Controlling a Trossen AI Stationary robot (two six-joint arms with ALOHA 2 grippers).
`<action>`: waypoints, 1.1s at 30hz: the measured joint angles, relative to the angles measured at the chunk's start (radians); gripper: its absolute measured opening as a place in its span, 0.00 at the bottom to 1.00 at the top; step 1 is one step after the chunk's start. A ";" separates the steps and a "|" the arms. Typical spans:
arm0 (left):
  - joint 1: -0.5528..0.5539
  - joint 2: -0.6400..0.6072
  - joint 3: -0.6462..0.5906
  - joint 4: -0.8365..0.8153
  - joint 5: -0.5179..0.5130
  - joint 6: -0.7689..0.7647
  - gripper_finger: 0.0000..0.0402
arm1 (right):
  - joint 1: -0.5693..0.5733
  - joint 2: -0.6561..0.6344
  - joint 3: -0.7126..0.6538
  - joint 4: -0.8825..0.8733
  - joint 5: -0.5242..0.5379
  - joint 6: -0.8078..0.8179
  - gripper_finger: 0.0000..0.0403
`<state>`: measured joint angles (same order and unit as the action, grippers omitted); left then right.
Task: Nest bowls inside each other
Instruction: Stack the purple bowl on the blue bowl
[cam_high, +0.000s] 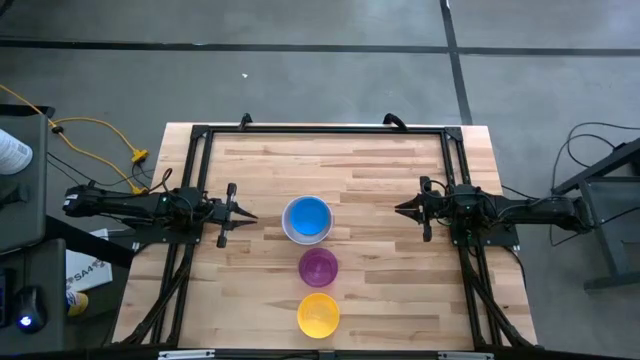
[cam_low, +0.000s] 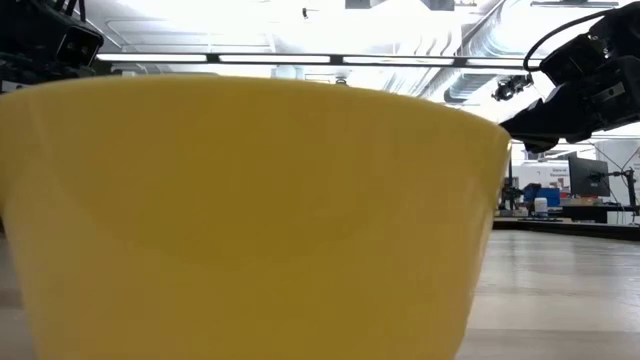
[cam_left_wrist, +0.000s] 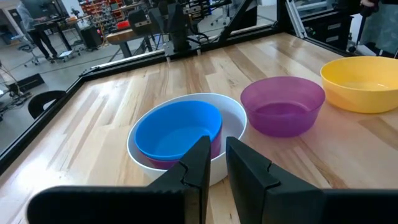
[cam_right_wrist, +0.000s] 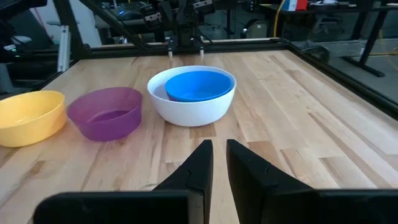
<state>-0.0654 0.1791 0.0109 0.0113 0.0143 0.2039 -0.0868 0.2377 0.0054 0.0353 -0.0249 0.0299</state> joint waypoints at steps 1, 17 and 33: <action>0.000 0.000 0.000 0.000 0.000 0.000 0.13 | 0.000 0.000 0.000 0.001 0.012 0.000 0.10; 0.000 0.000 0.000 0.000 0.000 0.000 0.13 | 0.000 0.001 0.000 0.306 0.022 -0.014 0.10; 0.000 0.000 0.000 0.000 0.000 0.000 0.13 | 0.000 0.343 0.236 0.313 -0.005 -0.050 0.10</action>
<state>-0.0654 0.1791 0.0109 0.0116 0.0143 0.2039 -0.0870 0.5804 0.2416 0.3481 -0.0299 -0.0205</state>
